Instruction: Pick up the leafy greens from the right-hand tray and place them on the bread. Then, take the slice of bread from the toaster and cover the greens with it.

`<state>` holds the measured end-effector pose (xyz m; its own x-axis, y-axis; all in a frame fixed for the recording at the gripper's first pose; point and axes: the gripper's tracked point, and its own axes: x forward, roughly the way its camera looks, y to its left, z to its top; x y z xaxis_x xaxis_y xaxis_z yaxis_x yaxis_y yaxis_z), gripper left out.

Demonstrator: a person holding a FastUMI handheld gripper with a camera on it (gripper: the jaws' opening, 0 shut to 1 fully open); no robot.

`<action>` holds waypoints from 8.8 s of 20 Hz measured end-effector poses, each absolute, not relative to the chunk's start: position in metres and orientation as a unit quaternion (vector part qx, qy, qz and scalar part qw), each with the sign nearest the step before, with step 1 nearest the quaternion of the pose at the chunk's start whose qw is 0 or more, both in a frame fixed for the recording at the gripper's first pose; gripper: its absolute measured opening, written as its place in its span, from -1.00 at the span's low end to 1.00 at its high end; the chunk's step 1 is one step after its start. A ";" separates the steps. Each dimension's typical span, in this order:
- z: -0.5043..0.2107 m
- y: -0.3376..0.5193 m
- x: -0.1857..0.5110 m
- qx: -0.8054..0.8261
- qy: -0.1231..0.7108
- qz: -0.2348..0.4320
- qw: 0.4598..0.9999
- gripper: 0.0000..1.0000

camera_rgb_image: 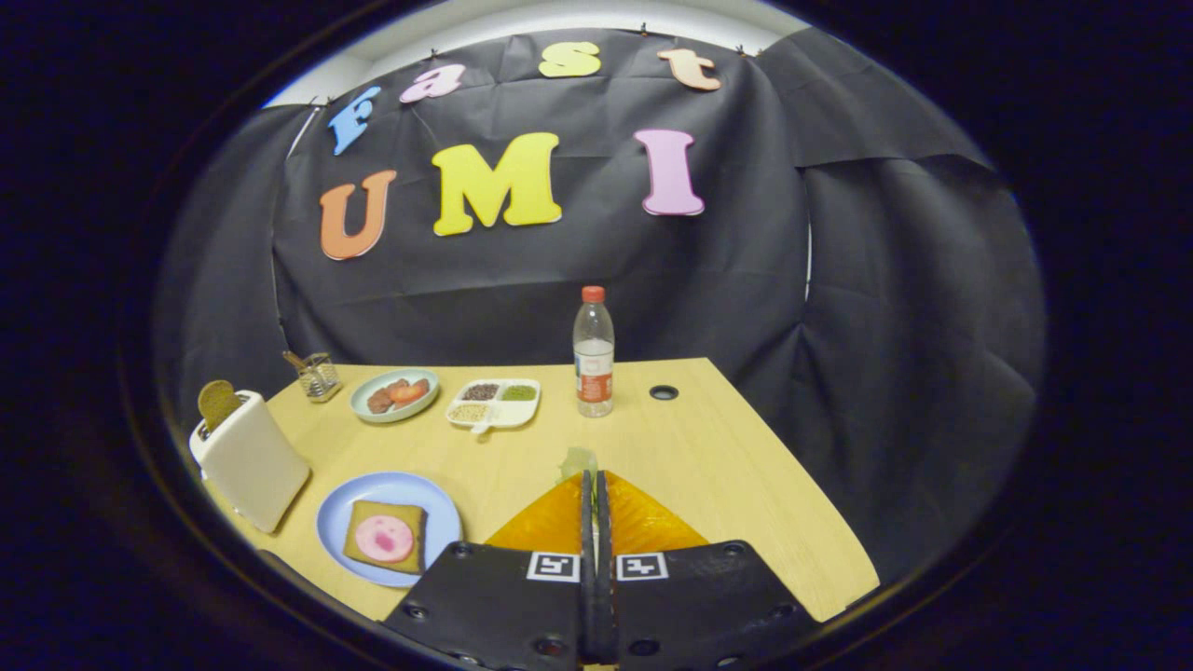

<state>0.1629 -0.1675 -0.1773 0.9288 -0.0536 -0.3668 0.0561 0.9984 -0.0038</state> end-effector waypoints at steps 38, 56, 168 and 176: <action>-0.348 -0.178 0.148 0.053 0.391 -0.090 0.914 0.53; -0.230 -0.043 0.143 0.066 0.303 0.041 0.950 -0.99; -0.306 0.024 0.186 0.045 0.275 0.040 0.959 -0.38; -0.270 0.013 0.162 0.025 0.239 0.019 0.970 0.31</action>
